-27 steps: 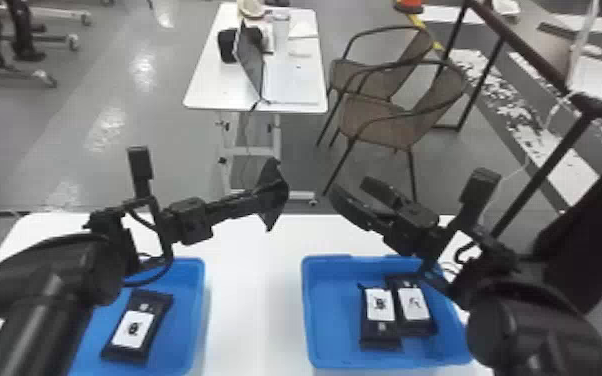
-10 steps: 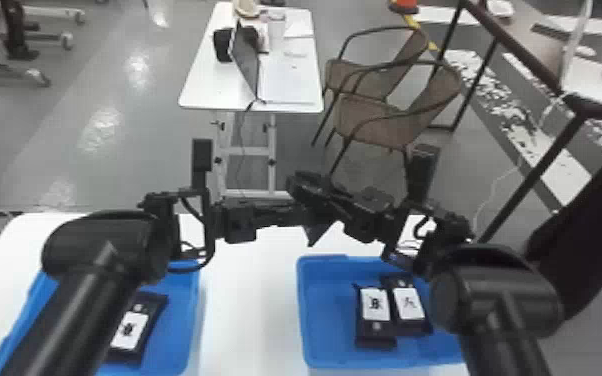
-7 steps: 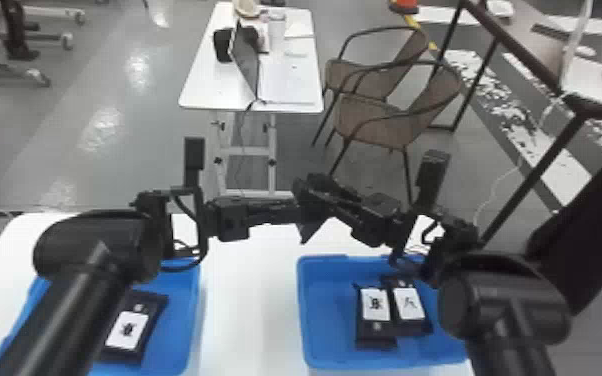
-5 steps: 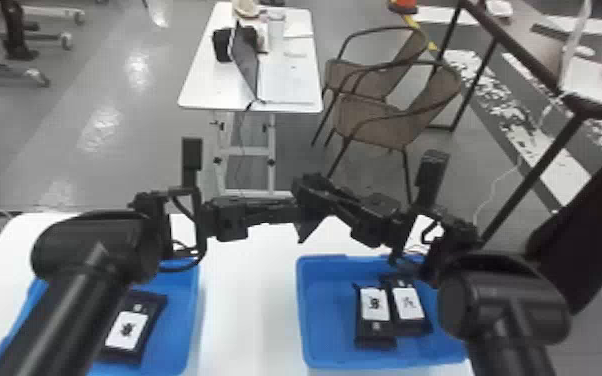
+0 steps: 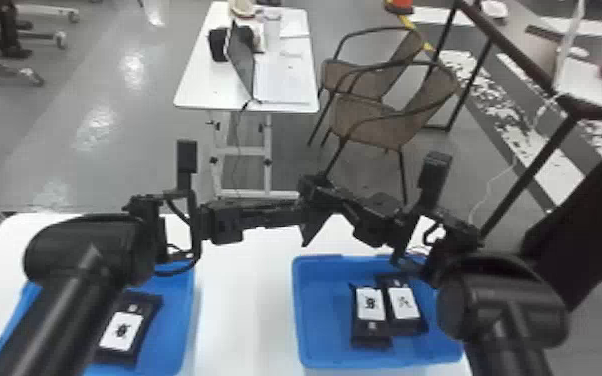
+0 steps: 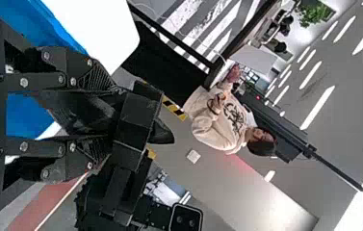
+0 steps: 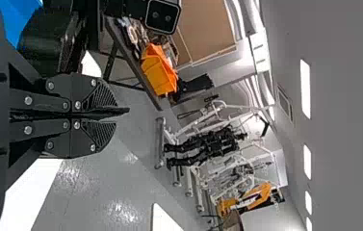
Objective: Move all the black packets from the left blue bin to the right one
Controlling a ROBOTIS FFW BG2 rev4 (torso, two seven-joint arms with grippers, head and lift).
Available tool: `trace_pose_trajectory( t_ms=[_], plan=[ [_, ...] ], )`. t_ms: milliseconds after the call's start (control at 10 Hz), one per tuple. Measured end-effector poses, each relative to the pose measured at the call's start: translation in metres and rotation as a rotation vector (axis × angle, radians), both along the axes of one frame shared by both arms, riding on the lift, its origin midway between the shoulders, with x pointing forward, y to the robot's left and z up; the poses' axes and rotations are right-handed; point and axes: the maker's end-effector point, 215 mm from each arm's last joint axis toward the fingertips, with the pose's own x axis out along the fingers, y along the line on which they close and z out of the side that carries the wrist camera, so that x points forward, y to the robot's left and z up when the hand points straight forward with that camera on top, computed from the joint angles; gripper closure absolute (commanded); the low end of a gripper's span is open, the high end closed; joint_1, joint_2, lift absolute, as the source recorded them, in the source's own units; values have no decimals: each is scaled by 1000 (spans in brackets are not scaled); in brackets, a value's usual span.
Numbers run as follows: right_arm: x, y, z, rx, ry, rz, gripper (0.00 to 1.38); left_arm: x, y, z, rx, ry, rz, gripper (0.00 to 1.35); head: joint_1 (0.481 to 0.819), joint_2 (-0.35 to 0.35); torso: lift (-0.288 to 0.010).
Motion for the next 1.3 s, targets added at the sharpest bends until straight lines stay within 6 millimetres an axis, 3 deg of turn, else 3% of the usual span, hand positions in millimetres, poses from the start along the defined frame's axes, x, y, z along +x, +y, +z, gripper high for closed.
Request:
trace_pose_trajectory(
  t_ms=[100, 200, 400, 600, 1000, 1200, 1300],
  plan=[
    [1, -3, 0, 3, -3, -10, 1277, -3, 4, -7, 19, 12, 2, 228, 695, -134, 0],
    [3, -11, -2, 4, -2, -36, 1277, -7, 10, -15, 35, 27, 5, 101, 695, -135, 0],
    [7, -38, -18, -1, 19, -106, 1277, -17, 30, -26, 27, 60, 42, 113, 695, -142, 0],
    [1, -68, -47, -13, 71, -165, 1277, -25, 62, -34, 18, 80, 116, 113, 695, -145, 0],
    [-26, -96, -130, -46, 230, -206, 1277, -27, 160, -51, 29, 111, 337, 119, 695, -78, 0],
    [-35, -105, -167, -57, 294, -219, 1266, -27, 180, -51, 25, 110, 378, 128, 695, -63, 0],
    [-38, -107, -185, -54, 322, -223, 1162, -27, 182, -52, 24, 112, 382, 130, 695, -63, 0]
  ],
)
